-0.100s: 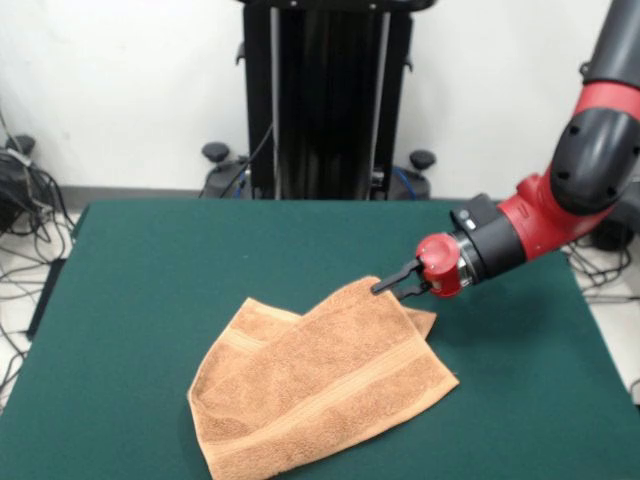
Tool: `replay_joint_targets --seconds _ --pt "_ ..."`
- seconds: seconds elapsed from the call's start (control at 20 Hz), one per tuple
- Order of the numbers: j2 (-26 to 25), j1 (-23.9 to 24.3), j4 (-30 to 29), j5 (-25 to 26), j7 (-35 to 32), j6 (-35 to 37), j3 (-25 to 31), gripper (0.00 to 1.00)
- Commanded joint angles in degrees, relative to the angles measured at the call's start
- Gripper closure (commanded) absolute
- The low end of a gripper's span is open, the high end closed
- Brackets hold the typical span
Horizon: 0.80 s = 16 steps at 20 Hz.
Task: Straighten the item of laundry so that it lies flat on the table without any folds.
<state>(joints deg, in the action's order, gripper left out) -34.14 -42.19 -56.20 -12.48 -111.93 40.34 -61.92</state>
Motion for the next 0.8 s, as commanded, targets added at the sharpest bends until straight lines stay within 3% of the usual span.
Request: replay_joint_targets --seconds 0.05,0.6,0.8 --pt "-3.63 1.0 4.03 -5.34 -25.52 -4.87 -0.54 1.0" --pt "-4.02 0.9 4.6 -4.13 -28.95 -3.72 -0.74 1.0" --pt "-2.79 1.35 3.69 -3.17 -27.51 -5.51 1.89 1.0"
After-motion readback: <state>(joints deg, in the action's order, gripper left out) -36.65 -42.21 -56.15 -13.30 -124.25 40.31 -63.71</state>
